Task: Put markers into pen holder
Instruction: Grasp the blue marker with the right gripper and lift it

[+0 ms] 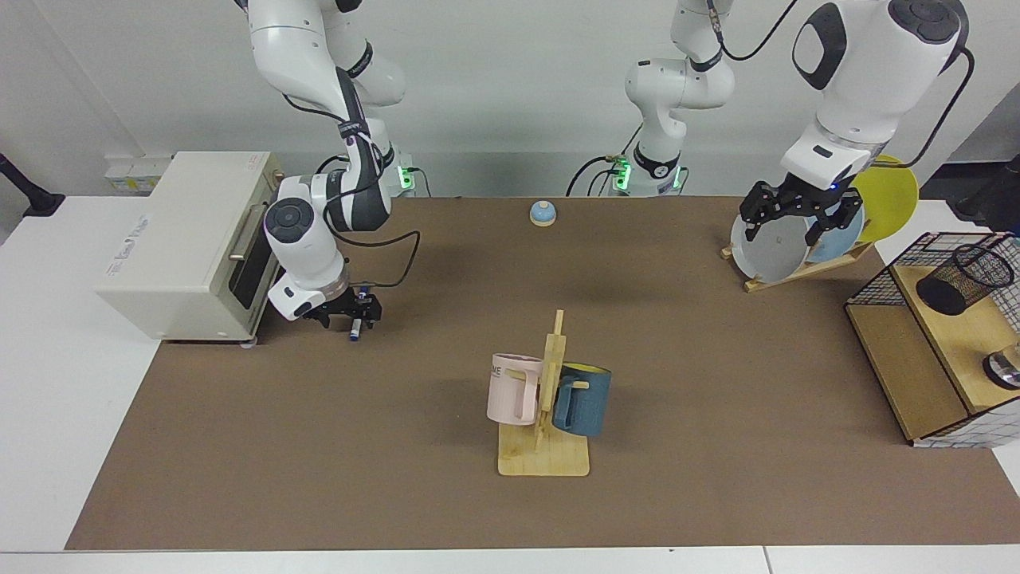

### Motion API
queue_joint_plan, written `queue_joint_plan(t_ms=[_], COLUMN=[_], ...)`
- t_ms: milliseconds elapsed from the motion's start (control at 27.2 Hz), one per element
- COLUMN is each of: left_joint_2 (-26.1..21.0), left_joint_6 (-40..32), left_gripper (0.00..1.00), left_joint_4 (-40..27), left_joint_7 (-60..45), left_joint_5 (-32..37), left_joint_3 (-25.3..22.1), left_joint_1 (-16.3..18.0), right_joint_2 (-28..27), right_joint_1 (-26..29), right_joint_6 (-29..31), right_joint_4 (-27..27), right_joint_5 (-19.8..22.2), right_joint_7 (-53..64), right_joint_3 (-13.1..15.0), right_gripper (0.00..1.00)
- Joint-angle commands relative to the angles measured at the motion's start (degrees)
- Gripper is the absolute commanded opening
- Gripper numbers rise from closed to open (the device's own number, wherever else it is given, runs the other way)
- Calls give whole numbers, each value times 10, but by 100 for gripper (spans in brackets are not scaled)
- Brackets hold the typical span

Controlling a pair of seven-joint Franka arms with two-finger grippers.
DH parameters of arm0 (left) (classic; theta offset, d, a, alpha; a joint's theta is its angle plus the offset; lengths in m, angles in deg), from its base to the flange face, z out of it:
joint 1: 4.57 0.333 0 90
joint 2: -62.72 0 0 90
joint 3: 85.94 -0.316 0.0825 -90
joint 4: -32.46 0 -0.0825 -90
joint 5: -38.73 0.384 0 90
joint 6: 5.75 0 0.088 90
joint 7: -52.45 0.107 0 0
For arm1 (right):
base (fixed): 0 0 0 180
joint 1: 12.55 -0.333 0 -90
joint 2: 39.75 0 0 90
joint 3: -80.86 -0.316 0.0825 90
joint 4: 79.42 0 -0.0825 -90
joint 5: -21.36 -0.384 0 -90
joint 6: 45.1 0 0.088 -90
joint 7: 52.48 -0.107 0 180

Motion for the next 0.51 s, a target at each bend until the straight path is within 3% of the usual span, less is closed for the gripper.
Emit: queue_joint_plan(t_ms=[0, 147, 404, 478], left_joint_2=[12, 12, 12, 12], left_joint_6=[0, 0, 0, 0], left_gripper=[100, 100, 100, 100], left_joint_4=[-13, -13, -13, -12], left_joint_7=[7, 7, 8, 19], left_joint_5=[1, 1, 1, 1], left_joint_3=[-3, -3, -3, -3], left_joint_1=[-2, -1, 0, 0], right_joint_2=[0, 0, 0, -1], right_joint_1=[-4, -4, -4, -4], right_joint_6=[26, 26, 26, 26], right_joint_4=[16, 16, 16, 14], right_joint_5=[13, 13, 13, 13], right_joint_7=[-14, -16, -21, -24], right_joint_3=[0, 0, 0, 0], right_gripper=[65, 52, 4, 0])
